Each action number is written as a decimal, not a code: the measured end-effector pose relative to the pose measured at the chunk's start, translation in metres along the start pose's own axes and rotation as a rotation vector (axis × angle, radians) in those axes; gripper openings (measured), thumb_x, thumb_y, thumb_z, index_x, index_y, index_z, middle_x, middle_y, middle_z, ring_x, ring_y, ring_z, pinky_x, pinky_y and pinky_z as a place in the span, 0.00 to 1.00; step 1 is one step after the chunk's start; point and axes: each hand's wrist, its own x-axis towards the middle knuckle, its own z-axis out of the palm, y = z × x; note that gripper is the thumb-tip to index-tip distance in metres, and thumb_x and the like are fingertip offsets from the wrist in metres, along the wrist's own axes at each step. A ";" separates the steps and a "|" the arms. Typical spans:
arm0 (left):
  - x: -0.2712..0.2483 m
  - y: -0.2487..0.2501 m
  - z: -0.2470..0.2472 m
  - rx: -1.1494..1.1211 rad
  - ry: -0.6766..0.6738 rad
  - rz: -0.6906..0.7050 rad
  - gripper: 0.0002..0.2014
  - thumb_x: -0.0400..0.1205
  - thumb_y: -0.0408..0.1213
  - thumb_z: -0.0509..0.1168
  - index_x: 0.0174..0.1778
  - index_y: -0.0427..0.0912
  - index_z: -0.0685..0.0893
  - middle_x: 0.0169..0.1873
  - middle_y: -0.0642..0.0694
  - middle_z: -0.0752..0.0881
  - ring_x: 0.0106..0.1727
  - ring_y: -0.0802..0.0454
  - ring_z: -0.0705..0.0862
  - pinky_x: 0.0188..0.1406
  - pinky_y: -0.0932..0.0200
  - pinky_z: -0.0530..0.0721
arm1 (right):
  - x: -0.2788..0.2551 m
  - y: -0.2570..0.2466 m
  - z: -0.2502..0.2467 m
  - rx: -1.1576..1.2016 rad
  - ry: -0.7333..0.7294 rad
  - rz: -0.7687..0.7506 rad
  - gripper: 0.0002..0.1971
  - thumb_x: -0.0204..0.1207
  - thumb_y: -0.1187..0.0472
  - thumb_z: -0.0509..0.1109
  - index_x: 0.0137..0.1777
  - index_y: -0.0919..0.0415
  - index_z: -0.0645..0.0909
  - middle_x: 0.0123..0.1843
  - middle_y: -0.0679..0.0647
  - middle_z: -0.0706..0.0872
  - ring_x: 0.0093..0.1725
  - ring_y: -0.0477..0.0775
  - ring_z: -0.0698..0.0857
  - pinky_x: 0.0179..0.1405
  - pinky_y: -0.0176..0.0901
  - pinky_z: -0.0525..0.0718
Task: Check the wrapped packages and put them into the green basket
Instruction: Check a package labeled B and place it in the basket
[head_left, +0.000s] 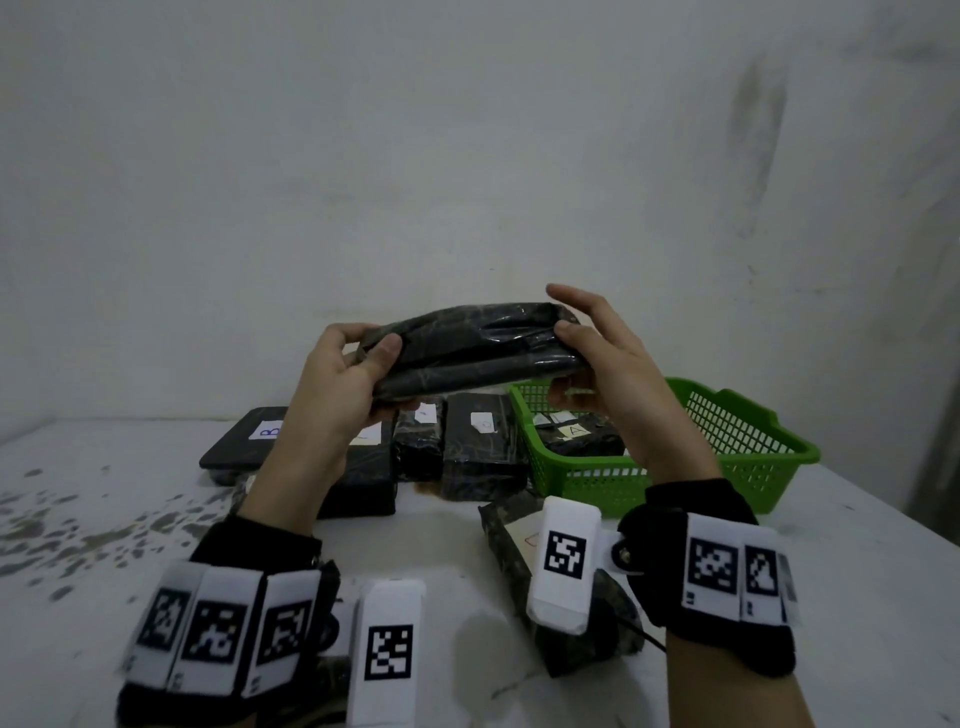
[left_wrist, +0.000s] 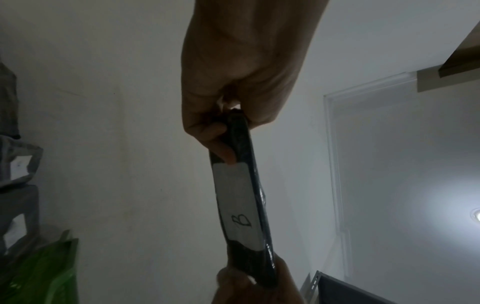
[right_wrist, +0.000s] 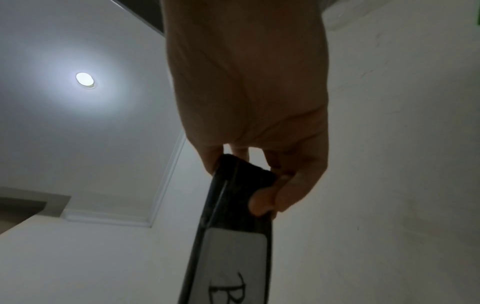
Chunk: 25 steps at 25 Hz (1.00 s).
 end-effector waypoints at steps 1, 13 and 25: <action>-0.001 0.000 0.001 0.008 0.013 0.013 0.03 0.83 0.34 0.60 0.51 0.40 0.73 0.36 0.46 0.82 0.23 0.61 0.85 0.20 0.65 0.84 | 0.000 -0.001 0.001 0.004 0.011 -0.006 0.14 0.84 0.61 0.57 0.63 0.45 0.77 0.36 0.46 0.81 0.23 0.41 0.79 0.27 0.32 0.81; -0.011 0.007 0.004 0.273 -0.050 0.249 0.24 0.68 0.63 0.56 0.49 0.50 0.75 0.46 0.54 0.83 0.45 0.67 0.83 0.44 0.75 0.79 | 0.003 -0.001 0.002 -0.054 0.018 0.244 0.29 0.78 0.33 0.45 0.49 0.54 0.79 0.34 0.52 0.85 0.25 0.49 0.85 0.32 0.40 0.85; -0.006 0.007 -0.008 0.235 -0.288 0.122 0.17 0.68 0.51 0.68 0.48 0.54 0.71 0.44 0.48 0.80 0.33 0.55 0.80 0.16 0.68 0.73 | 0.004 0.009 -0.008 0.078 -0.013 -0.093 0.32 0.63 0.55 0.79 0.66 0.61 0.75 0.59 0.55 0.86 0.62 0.53 0.84 0.68 0.54 0.79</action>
